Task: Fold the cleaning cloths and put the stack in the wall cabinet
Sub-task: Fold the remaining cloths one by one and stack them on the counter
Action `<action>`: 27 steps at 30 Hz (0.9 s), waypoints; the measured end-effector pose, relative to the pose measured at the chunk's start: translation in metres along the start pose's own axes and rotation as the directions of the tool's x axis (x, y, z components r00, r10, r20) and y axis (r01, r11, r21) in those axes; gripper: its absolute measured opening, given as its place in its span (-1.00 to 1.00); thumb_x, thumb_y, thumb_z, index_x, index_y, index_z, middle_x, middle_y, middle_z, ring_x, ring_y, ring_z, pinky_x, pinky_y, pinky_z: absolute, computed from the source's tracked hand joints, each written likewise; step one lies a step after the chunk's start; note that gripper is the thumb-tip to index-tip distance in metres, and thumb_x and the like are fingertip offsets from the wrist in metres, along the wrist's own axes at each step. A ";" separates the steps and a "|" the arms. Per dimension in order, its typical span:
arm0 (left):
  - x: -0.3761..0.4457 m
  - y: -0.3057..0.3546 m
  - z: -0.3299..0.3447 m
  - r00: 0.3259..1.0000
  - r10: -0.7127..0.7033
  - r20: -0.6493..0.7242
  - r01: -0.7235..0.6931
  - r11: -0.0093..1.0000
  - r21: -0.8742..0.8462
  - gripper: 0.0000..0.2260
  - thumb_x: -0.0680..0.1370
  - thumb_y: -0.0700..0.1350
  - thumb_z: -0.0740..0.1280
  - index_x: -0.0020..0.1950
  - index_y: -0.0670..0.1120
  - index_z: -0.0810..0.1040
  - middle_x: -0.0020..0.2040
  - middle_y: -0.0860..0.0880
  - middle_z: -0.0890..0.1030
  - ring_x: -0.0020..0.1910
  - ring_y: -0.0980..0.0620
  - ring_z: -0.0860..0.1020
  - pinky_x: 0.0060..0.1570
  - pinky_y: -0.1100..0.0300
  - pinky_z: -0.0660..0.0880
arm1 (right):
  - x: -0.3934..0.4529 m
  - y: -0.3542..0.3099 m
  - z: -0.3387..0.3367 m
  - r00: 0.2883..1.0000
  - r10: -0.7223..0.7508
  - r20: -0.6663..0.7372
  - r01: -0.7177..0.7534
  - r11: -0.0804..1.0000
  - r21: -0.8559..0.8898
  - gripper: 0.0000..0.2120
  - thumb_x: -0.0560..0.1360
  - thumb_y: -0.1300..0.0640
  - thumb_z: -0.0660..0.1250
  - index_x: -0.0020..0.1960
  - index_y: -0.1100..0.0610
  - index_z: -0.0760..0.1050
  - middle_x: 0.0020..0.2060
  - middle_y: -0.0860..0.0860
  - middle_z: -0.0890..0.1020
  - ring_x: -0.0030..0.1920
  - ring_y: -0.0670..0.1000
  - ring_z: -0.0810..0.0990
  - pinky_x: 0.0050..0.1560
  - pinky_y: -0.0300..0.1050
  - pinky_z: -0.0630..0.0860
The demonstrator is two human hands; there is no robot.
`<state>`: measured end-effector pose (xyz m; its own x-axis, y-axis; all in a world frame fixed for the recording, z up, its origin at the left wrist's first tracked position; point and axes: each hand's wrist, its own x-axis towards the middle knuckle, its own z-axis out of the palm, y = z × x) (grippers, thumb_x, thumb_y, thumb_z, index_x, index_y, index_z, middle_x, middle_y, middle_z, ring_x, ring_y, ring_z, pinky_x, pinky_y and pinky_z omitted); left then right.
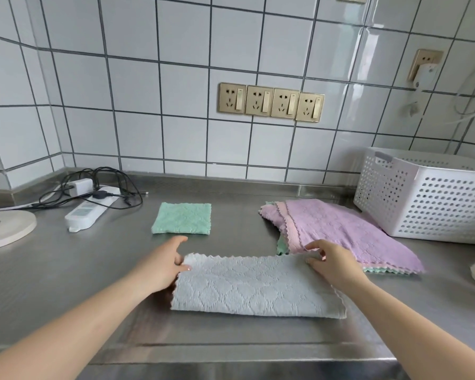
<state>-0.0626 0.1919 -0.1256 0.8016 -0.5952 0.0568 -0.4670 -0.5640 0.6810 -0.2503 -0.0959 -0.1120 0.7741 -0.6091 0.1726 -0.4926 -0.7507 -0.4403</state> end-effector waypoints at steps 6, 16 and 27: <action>-0.003 0.016 -0.024 1.000 0.012 0.001 -0.012 0.970 0.243 -0.46 0.54 -0.09 0.31 0.47 -0.04 0.20 0.16 -0.02 0.50 -0.08 0.08 0.49 -0.09 0.29 0.38 | -0.004 -0.008 -0.004 0.998 -0.019 -0.065 0.017 1.000 -0.021 -0.68 0.52 0.11 0.28 0.26 0.02 0.46 0.15 0.02 0.55 0.02 0.03 0.56 0.03 -0.07 0.51; -0.035 0.081 0.036 0.960 0.073 0.271 -0.218 0.803 0.554 -0.69 0.63 -0.10 0.04 0.16 -0.24 0.48 0.22 -0.21 0.49 0.23 -0.16 0.44 0.16 0.06 0.35 | -0.043 -0.093 0.038 0.911 -0.166 0.377 0.266 0.936 -0.231 -0.54 0.59 -0.11 0.06 0.48 -0.10 0.17 0.50 -0.06 0.16 0.50 0.00 0.08 0.44 0.26 0.01; -0.064 0.055 0.070 0.982 0.125 0.140 -0.183 0.804 0.565 -0.48 0.63 0.11 -0.08 0.54 -0.04 -0.06 0.56 -0.02 -0.12 0.53 0.00 -0.16 0.49 -0.02 -0.18 | -0.050 -0.058 0.052 0.905 -0.280 0.321 0.374 0.883 -0.283 0.17 -0.01 -0.57 -0.57 0.52 -0.16 -0.06 0.54 -0.06 -0.01 0.53 -0.03 -0.07 0.48 0.10 -0.09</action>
<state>-0.1658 0.1591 -0.1433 0.6767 -0.7353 0.0381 -0.7333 -0.6684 0.1246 -0.2396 -0.0088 -0.1414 0.9659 -0.2587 -0.0039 -0.2583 -0.9632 -0.0746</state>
